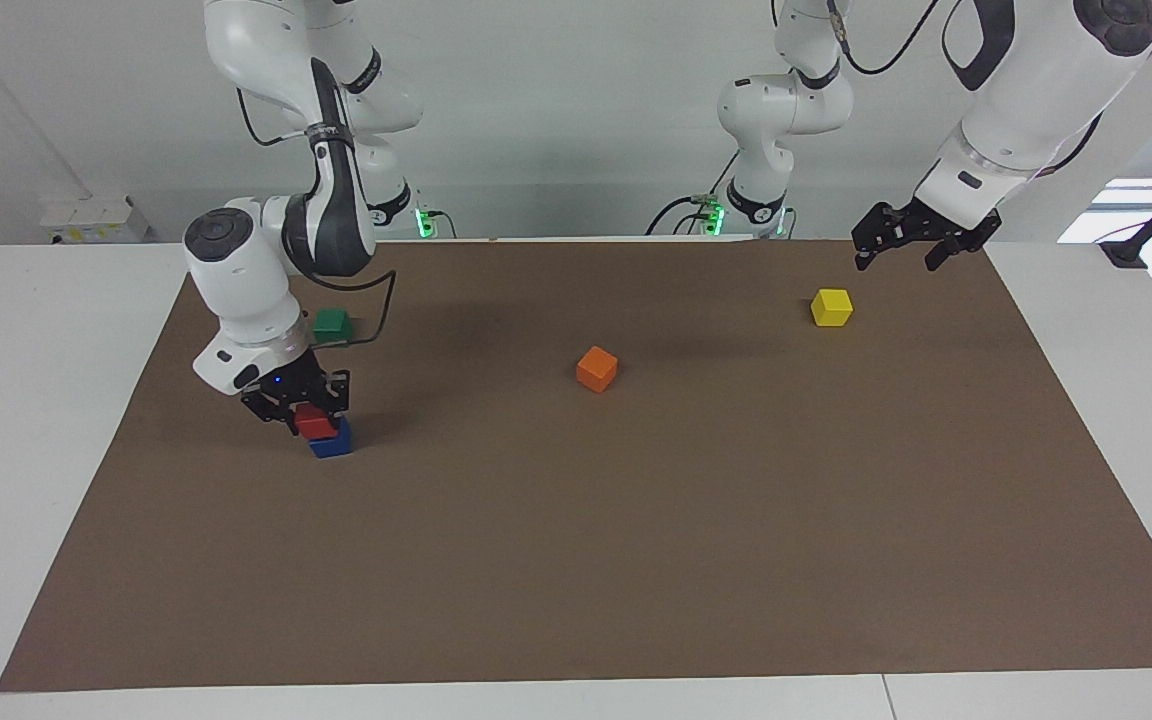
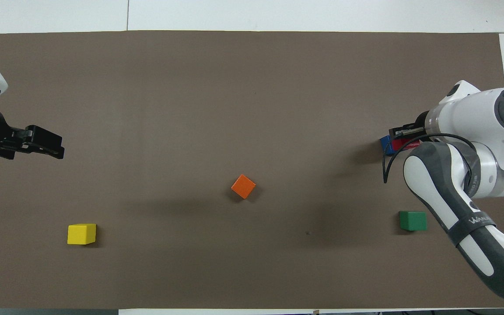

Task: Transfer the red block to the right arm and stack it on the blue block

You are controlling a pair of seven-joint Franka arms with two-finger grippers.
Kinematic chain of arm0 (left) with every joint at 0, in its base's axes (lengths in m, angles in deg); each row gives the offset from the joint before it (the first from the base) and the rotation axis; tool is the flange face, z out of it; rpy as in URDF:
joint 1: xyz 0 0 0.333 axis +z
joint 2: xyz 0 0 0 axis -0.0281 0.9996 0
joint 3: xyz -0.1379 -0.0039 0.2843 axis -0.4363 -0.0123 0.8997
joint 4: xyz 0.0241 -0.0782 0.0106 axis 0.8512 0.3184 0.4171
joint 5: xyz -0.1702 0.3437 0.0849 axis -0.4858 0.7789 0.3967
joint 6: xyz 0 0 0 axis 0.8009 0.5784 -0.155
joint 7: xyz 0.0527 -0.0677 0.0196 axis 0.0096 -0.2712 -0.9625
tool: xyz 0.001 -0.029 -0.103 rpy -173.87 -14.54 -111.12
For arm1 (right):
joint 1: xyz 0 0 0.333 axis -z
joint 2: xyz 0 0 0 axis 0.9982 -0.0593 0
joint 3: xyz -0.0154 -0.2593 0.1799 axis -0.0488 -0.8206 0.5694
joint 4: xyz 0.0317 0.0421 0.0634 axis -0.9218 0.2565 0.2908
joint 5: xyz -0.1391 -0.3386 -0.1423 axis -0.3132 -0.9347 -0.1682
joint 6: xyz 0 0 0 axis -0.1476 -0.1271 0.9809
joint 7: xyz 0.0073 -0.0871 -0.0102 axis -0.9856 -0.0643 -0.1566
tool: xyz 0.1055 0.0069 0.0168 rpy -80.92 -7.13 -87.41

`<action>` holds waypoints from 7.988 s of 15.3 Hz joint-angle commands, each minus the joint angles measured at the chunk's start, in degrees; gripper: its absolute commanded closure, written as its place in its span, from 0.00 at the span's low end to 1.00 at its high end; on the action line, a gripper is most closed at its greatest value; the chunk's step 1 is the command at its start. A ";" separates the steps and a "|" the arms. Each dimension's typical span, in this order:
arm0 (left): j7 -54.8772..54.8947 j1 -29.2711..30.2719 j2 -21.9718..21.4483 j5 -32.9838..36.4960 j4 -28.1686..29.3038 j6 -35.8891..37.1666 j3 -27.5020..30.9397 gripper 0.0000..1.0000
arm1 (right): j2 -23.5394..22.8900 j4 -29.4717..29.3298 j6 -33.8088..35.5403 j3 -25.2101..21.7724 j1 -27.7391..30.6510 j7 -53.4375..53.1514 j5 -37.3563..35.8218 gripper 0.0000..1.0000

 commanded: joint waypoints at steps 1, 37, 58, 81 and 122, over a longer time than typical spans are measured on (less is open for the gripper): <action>-0.16 -1.04 -1.34 0.42 2.44 -1.96 0.66 0.00 | 1.59 1.98 -1.47 0.35 0.98 1.49 -1.14 1.00; -0.51 -0.96 -1.08 0.16 1.91 -1.96 0.93 0.00 | -0.43 2.86 -5.07 0.35 0.54 2.19 -1.14 1.00; -0.68 -0.96 -1.08 0.24 1.82 -2.05 0.84 0.00 | -1.04 1.81 -4.29 0.35 0.89 2.02 -1.14 0.00; -0.25 -0.08 -1.52 -0.02 1.91 -2.58 1.19 0.00 | 12.14 -21.74 42.02 0.00 1.59 -2.73 2.03 0.00; -0.25 -0.08 -1.52 -0.02 2.00 -2.40 1.19 0.00 | 12.67 -21.22 41.77 -0.44 4.58 -2.73 1.68 0.00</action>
